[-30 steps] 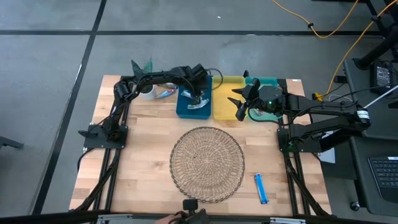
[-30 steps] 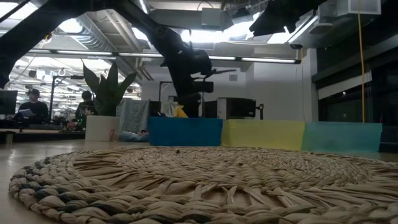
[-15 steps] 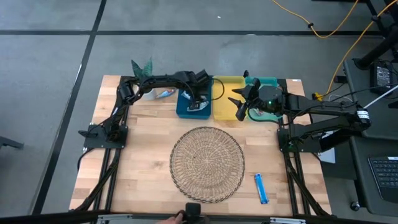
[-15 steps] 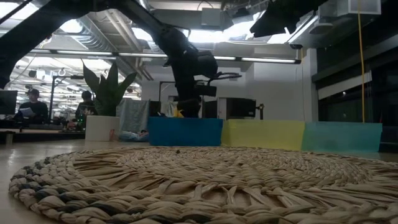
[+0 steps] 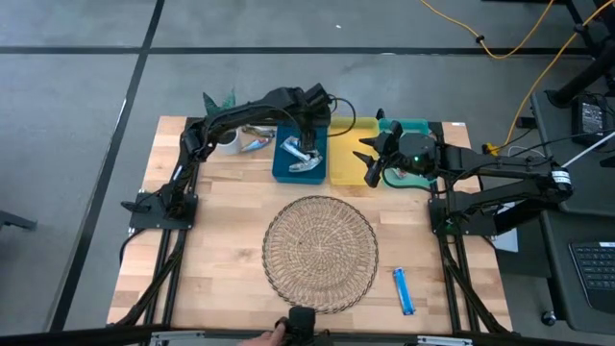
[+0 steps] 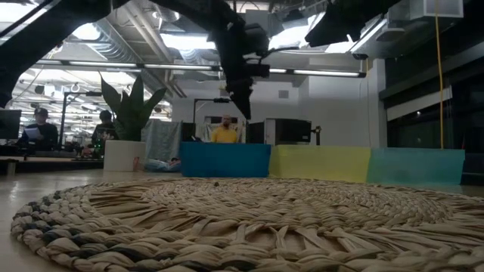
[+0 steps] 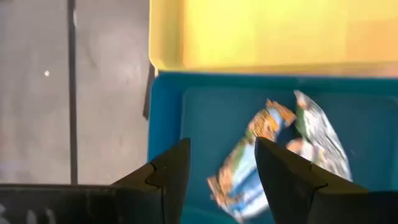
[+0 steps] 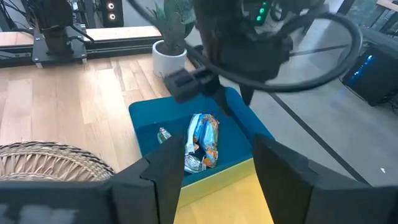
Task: Pick and place Granola Bars by type
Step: Put the blue granola bar into the yellow bin
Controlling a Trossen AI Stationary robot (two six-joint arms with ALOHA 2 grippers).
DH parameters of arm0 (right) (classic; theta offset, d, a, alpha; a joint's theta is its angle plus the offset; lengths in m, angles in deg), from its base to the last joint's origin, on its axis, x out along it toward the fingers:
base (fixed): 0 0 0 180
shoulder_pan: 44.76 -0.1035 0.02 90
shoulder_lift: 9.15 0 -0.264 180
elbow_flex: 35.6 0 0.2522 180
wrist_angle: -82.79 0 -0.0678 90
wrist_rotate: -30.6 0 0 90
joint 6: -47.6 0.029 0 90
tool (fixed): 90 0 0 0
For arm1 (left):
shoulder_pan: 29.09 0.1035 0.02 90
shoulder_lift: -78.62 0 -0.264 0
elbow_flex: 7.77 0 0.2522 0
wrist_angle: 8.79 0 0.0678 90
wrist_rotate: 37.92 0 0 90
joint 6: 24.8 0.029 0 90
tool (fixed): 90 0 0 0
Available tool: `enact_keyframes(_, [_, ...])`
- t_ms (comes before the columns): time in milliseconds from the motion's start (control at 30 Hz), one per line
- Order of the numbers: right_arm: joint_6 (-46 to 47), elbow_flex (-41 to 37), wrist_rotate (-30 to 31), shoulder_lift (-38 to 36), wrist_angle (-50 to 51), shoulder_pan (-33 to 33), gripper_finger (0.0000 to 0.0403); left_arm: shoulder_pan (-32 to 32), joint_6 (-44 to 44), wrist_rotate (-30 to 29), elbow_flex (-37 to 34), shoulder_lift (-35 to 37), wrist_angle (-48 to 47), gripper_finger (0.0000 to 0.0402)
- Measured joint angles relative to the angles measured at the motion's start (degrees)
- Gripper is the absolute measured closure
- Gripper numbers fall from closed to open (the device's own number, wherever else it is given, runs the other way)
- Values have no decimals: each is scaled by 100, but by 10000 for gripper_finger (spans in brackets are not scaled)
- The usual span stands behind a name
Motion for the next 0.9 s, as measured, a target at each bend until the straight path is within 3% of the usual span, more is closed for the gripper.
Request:
enact_keyframes(267, [-6,0,0,0,0,0,215,156,-387,-133,294,127,-1562,228])
enact_keyframes(467, [-4,-2,0,2,9,0,215,502,-816,137,292,283,-2493,228])
enact_keyframes(733, [14,-7,0,8,158,9,215,814,-804,194,7,430,-2395,228])
enact_keyframes(900, [-2,-7,0,88,164,11,214,1014,-505,-83,-613,424,-1693,228])
